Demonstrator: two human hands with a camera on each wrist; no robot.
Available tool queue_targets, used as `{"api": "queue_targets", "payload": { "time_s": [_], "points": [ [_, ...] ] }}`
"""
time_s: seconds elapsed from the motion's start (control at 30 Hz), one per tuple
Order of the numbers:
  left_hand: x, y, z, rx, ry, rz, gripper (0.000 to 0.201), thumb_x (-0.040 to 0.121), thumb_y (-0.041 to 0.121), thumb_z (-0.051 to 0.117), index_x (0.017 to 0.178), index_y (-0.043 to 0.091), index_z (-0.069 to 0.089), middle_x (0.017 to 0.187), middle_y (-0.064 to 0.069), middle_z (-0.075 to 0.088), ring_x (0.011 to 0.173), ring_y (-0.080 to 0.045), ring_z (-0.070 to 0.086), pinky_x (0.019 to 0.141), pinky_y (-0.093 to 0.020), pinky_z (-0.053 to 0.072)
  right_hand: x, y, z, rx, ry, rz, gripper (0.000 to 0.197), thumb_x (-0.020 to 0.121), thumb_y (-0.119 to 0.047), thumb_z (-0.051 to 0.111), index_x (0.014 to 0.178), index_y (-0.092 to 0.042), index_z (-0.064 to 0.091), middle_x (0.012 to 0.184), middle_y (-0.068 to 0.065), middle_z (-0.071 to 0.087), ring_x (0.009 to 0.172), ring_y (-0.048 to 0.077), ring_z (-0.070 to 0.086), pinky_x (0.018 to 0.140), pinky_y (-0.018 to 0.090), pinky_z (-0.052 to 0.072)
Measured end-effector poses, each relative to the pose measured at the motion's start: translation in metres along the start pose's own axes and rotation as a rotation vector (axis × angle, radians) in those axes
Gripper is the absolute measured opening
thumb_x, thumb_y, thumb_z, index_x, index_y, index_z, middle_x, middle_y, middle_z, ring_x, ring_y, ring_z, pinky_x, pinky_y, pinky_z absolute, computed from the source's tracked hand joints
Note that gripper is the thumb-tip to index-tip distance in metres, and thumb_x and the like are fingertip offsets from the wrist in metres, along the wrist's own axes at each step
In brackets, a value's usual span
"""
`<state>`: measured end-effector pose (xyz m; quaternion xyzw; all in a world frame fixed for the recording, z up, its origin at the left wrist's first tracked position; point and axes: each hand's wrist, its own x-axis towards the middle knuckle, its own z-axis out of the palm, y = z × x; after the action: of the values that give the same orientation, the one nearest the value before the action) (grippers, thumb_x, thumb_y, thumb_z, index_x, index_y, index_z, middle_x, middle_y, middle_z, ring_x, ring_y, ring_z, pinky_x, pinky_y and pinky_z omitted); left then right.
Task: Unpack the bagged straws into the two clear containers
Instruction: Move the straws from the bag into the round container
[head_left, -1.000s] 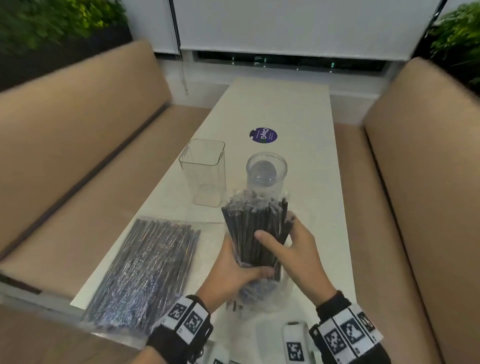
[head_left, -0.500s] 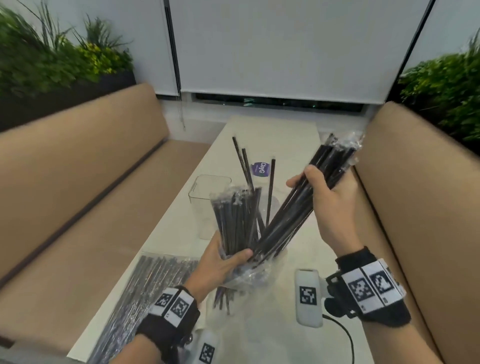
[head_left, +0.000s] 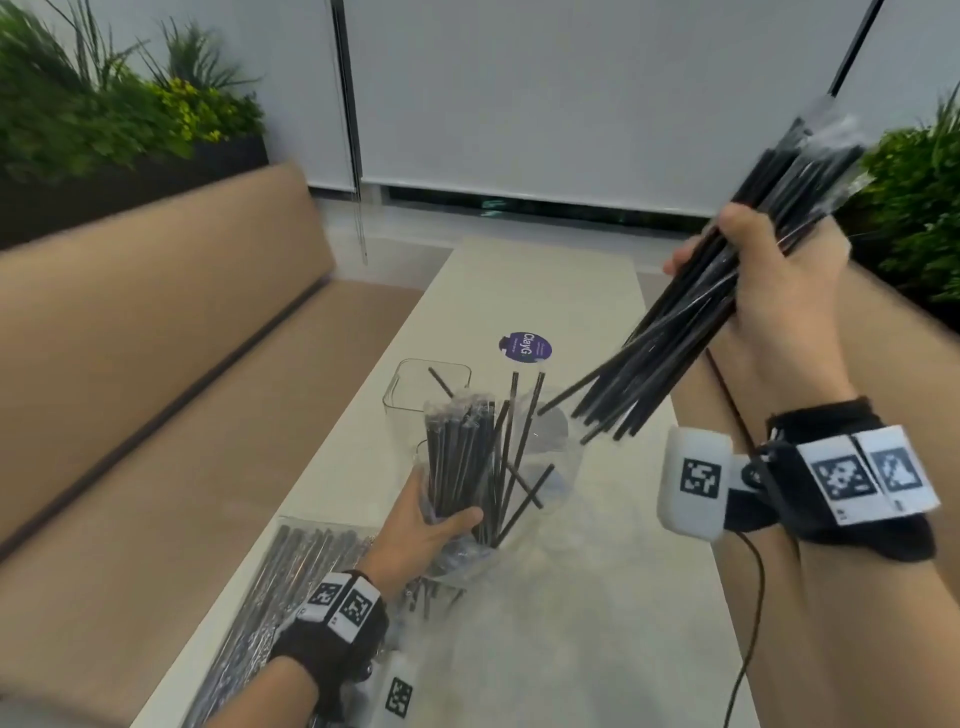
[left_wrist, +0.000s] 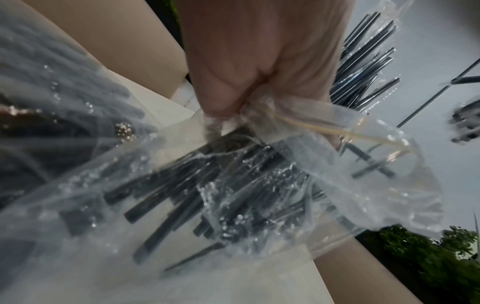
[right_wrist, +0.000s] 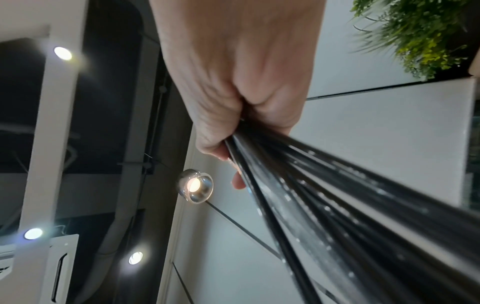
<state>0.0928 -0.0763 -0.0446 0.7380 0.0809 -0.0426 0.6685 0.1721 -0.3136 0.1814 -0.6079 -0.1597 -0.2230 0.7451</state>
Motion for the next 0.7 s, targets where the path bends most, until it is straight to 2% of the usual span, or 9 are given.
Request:
{"api": "queue_targets", "payload": {
  "time_s": [0.1,0.2,0.3,0.37,0.43,0.5,0.57,0.63,0.7],
  "points": [
    [-0.001,0.001,0.002,-0.019,0.001,-0.008,0.050,0.085,0.014,0.071,0.115,0.038,0.039,0.106,0.024,0.056,0.076,0.018,0.066,0.058,-0.005,0.050,0.017,-0.003,0.003,-0.013,0.071,-0.100,0.015,0.093,-0.007,0.055,0.091,-0.016,0.043,0.059,-0.003,0.063,0.058,0.019,0.066,0.070,0.047,0.060],
    [0.001,-0.001,0.003,-0.032,0.010,-0.041,0.051,0.087,0.011,0.069,0.121,0.030,0.036,0.115,0.021,0.052,0.071,0.023,0.062,0.055,-0.002,0.047,0.028,0.024,0.013,-0.076,0.141,-0.118,0.016,0.091,-0.011,0.056,0.098,-0.017,0.044,0.068,-0.002,0.066,0.062,0.021,0.068,0.070,0.051,0.060],
    [0.003,-0.007,0.001,-0.014,0.019,-0.058,0.089,0.084,0.023,0.073,0.153,0.018,0.017,0.156,0.002,0.030,0.094,0.008,0.065,0.061,-0.008,0.052,0.025,0.069,0.027,-0.276,0.111,-0.087,0.028,0.092,-0.012,0.057,0.117,-0.006,0.045,0.083,0.002,0.069,0.066,0.016,0.071,0.069,0.043,0.061],
    [0.002,-0.009,-0.001,0.026,0.036,-0.072,0.100,0.080,0.031,0.074,0.156,0.022,0.009,0.161,0.002,0.019,0.126,-0.013,0.053,0.074,-0.014,0.054,0.017,0.094,0.036,-0.387,0.009,-0.054,0.035,0.093,-0.010,0.057,0.125,-0.004,0.043,0.090,0.003,0.066,0.072,0.015,0.070,0.065,0.024,0.059],
    [0.001,-0.010,-0.002,0.015,0.049,-0.072,0.099,0.080,0.030,0.074,0.155,0.022,0.010,0.162,0.001,0.018,0.137,-0.022,0.041,0.072,-0.014,0.055,0.008,0.114,0.044,-0.486,-0.091,-0.040,0.034,0.092,-0.006,0.059,0.123,-0.002,0.046,0.096,0.008,0.064,0.077,0.022,0.066,0.060,0.008,0.050],
    [-0.001,-0.013,-0.003,0.020,0.047,-0.057,0.100,0.079,0.031,0.075,0.155,0.022,0.011,0.163,0.000,0.018,0.140,-0.018,0.037,0.078,-0.007,0.048,0.002,0.128,0.051,-0.610,-0.203,-0.081,0.029,0.090,-0.005,0.062,0.116,0.001,0.049,0.097,0.009,0.062,0.078,0.024,0.059,0.059,0.008,0.045],
    [-0.001,-0.016,-0.003,-0.006,0.026,-0.060,0.095,0.081,0.026,0.075,0.154,0.021,0.014,0.161,0.002,0.020,0.124,-0.004,0.048,0.062,-0.002,0.049,-0.004,0.138,0.057,-0.673,-0.310,-0.138,0.025,0.090,-0.007,0.063,0.109,0.002,0.049,0.092,0.013,0.062,0.075,0.027,0.057,0.061,0.022,0.047],
    [0.000,-0.021,-0.003,-0.027,0.026,-0.062,0.095,0.081,0.025,0.075,0.154,0.020,0.015,0.158,0.004,0.024,0.110,0.004,0.052,0.051,-0.002,0.046,-0.008,0.144,0.061,-0.673,-0.338,-0.149,0.023,0.089,-0.008,0.064,0.104,0.001,0.049,0.084,0.011,0.058,0.068,0.025,0.051,0.056,0.020,0.040],
    [0.003,-0.028,-0.006,-0.006,0.047,-0.054,0.109,0.069,0.045,0.081,0.154,0.024,0.016,0.161,0.003,0.023,0.133,-0.011,0.043,0.059,-0.003,0.048,-0.010,0.147,0.062,-0.635,-0.268,-0.099,0.023,0.089,-0.009,0.063,0.106,0.000,0.049,0.083,0.006,0.058,0.064,0.017,0.051,0.055,0.012,0.041]
  ]
}}
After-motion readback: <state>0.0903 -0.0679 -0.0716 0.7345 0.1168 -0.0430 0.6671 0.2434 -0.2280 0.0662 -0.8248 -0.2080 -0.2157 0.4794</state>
